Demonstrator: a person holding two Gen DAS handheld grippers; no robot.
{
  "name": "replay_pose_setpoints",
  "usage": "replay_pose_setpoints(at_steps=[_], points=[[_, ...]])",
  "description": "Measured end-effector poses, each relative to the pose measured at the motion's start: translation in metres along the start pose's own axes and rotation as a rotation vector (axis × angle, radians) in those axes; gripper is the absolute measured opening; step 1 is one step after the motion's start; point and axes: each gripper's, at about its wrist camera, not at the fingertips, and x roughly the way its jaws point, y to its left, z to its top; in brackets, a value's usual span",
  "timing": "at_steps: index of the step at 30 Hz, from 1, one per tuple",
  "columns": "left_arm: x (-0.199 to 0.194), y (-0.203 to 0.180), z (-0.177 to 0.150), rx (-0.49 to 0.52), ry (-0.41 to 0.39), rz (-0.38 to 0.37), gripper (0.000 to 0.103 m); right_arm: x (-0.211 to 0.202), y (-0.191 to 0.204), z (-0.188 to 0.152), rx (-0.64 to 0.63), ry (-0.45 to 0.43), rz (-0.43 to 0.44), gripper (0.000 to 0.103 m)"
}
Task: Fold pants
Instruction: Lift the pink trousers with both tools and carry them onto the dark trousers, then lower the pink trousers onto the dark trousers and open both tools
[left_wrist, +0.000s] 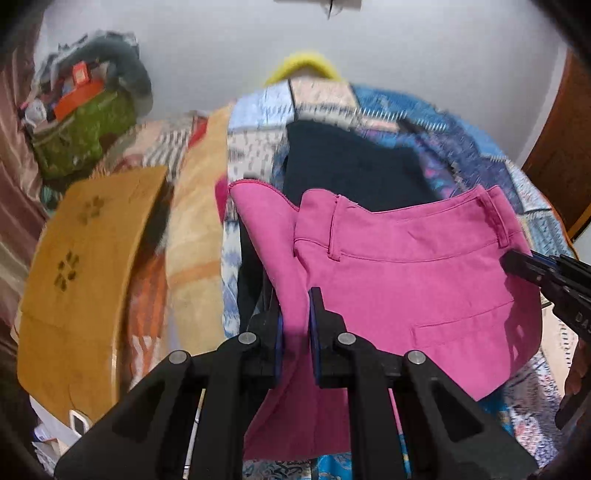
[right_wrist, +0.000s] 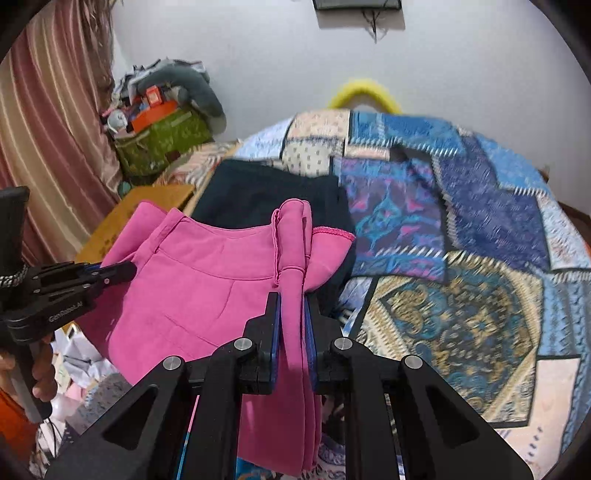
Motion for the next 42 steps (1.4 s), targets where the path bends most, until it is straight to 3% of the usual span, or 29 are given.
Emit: replay_pose_setpoints(at_steps=[5, 10, 12, 16, 21, 22, 27, 32, 37, 42], points=[[0.018, 0.013, -0.013, -0.046, 0.033, -0.025, 0.021, 0.013, -0.002, -0.012, 0.002, 0.033, -0.017, 0.015], [0.012, 0.028, -0.019, -0.124, 0.049, -0.003, 0.042, 0.009, -0.007, -0.017, 0.033, 0.060, -0.034, 0.025], [0.004, 0.029, -0.021, -0.119, 0.053, 0.015, 0.045, 0.000, -0.007, -0.017, 0.047, 0.078, -0.035, 0.032], [-0.033, 0.026, -0.024, -0.105, 0.017, 0.024, 0.047, -0.028, -0.002, -0.015, 0.042, 0.044, -0.012, 0.033], [-0.112, 0.014, -0.024, -0.096, -0.110, -0.007, 0.048, -0.088, 0.020, -0.007, -0.013, -0.076, 0.007, 0.034], [-0.128, 0.010, -0.023, -0.107, -0.097, 0.015, 0.048, -0.110, 0.027, -0.005, -0.024, -0.118, 0.017, 0.034], [-0.226, -0.020, -0.030, -0.040, -0.277, 0.014, 0.048, -0.186, 0.050, -0.006, -0.045, -0.274, 0.069, 0.034], [-0.314, -0.051, -0.059, -0.005, -0.452, -0.022, 0.053, -0.260, 0.071, -0.021, -0.066, -0.430, 0.107, 0.034], [-0.375, -0.075, -0.097, 0.010, -0.591, -0.009, 0.054, -0.303, 0.091, -0.047, -0.102, -0.537, 0.125, 0.034], [-0.410, -0.090, -0.130, 0.010, -0.675, 0.001, 0.058, -0.337, 0.116, -0.079, -0.163, -0.640, 0.100, 0.034]])
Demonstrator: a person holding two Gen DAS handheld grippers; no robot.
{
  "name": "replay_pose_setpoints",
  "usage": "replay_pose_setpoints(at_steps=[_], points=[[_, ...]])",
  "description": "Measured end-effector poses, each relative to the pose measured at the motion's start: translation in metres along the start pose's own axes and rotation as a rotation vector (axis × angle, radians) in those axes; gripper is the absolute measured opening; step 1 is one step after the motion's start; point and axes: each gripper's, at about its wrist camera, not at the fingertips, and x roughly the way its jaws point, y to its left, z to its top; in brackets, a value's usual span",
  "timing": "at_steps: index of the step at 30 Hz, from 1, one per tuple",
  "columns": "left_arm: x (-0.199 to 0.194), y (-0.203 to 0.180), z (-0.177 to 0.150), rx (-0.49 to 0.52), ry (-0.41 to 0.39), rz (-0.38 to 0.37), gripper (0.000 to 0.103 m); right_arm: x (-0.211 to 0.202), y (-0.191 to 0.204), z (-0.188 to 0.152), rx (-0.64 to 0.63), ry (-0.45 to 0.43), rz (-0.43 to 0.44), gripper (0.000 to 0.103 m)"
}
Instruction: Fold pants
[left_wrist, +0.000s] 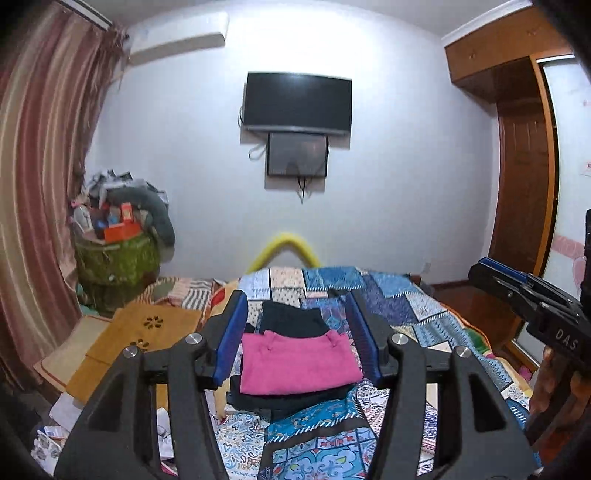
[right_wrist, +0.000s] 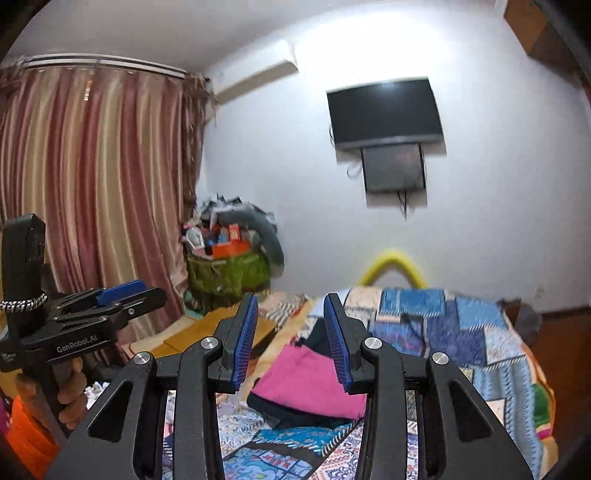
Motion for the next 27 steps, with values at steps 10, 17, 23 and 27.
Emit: replay_pose_setpoints(at_steps=[10, 17, 23, 27], points=[[-0.036, -0.015, -0.015, 0.014, -0.048, 0.017, 0.090, -0.021, 0.019, -0.012, -0.017, -0.051, -0.080, 0.074], [-0.044, -0.013, -0.022, -0.015, -0.049, 0.023, 0.102, -0.026, 0.018, -0.014, -0.008, -0.041, -0.125, 0.102], [-0.045, -0.010, -0.024, -0.028, -0.044, 0.019, 0.103, -0.032, 0.019, -0.019, -0.010, -0.043, -0.129, 0.102], [-0.042, -0.012, -0.025, -0.020, -0.046, 0.030, 0.103, -0.033, 0.021, -0.022, -0.019, -0.036, -0.131, 0.102]])
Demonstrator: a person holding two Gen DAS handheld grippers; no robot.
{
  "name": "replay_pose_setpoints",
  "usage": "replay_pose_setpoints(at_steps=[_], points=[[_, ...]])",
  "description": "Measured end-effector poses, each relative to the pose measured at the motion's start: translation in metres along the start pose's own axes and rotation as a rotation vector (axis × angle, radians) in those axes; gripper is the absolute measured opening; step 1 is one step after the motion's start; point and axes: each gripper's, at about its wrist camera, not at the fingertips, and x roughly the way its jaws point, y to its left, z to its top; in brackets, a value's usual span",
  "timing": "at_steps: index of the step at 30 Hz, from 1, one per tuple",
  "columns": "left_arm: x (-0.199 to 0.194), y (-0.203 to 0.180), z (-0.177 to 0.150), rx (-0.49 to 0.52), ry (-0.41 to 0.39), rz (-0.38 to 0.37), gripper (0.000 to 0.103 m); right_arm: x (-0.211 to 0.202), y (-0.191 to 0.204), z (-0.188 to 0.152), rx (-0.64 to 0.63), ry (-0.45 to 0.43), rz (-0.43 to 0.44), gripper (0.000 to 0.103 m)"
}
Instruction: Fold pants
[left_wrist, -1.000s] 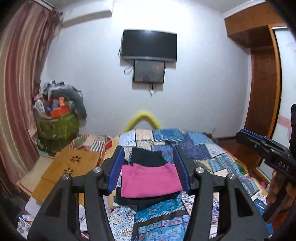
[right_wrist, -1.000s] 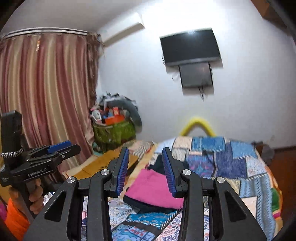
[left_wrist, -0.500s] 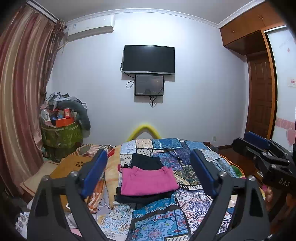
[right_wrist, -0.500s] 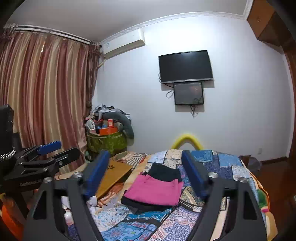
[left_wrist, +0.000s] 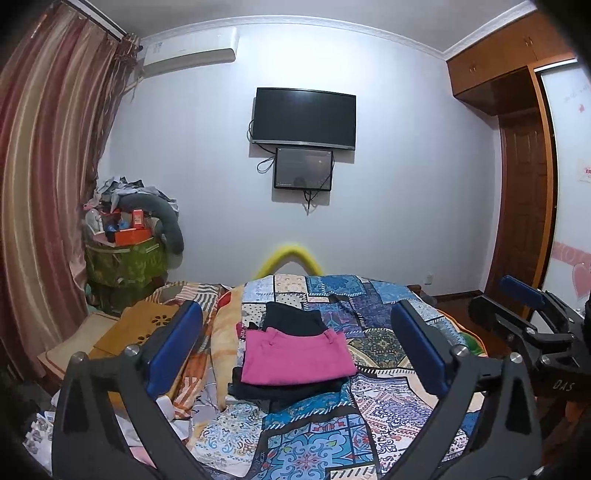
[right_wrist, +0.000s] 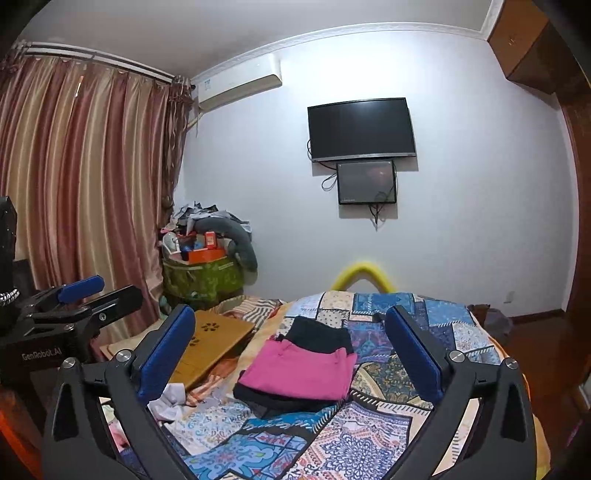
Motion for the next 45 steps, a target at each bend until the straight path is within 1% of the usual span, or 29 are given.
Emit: replay_pose_setpoints(at_steps=[13, 35, 45], points=[[0.005, 0.001, -0.006, -0.011, 0.022, -0.005, 0.103, -0.001, -0.001, -0.003, 0.003, 0.020, -0.004, 0.102], [0.015, 0.005, -0.006, -0.011, 0.047, -0.032, 0.103, -0.006, -0.006, -0.003, 0.014, 0.019, -0.009, 0.102], [0.016, 0.006, -0.005, -0.008, 0.052, -0.030, 0.103, -0.007, -0.005, -0.003, 0.019, 0.020, -0.013, 0.102]])
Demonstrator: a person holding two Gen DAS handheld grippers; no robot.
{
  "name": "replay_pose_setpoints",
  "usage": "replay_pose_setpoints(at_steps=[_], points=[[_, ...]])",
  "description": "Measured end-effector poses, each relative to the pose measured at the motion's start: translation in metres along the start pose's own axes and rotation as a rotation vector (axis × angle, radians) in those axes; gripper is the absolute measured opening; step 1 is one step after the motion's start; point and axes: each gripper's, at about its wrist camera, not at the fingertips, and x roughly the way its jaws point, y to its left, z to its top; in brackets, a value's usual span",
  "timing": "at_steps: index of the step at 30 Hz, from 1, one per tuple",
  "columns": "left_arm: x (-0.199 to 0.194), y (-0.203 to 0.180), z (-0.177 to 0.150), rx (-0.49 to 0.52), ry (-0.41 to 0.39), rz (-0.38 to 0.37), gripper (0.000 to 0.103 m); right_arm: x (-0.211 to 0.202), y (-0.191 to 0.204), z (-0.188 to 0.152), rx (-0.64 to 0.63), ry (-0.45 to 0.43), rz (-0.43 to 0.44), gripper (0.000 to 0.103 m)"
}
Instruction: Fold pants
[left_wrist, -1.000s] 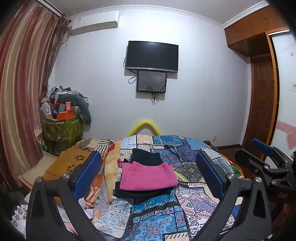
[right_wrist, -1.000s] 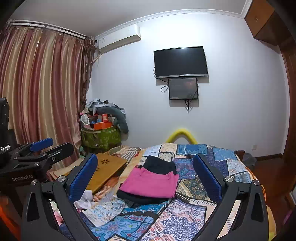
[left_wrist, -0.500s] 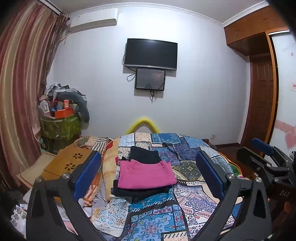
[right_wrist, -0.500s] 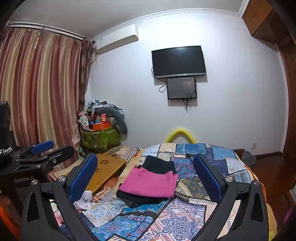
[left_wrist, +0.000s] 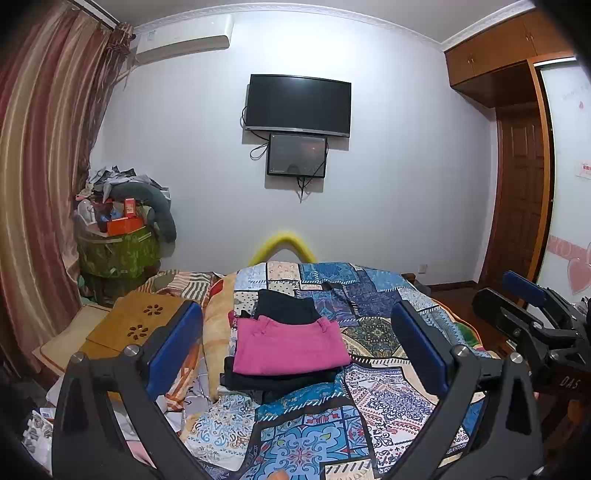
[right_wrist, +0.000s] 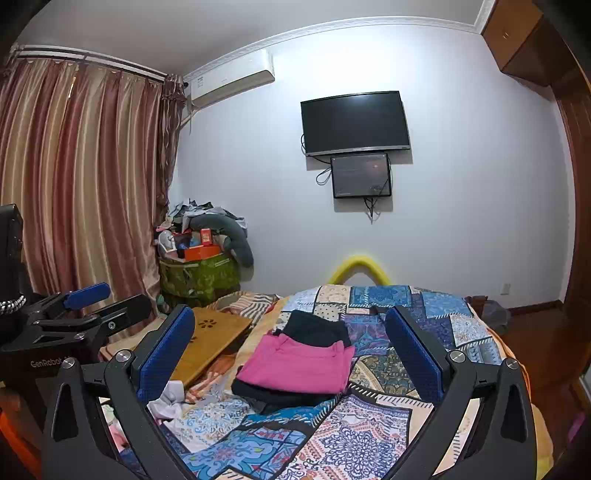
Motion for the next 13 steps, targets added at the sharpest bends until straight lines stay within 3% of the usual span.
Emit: replay_pose_setpoints(at_steps=[13], points=[[-0.0003, -0.0027, -0.0014, 0.014, 0.001, -0.014, 0.103, 0.0022, -0.0001, 0.0019, 0.003, 0.004, -0.004, 0.102]])
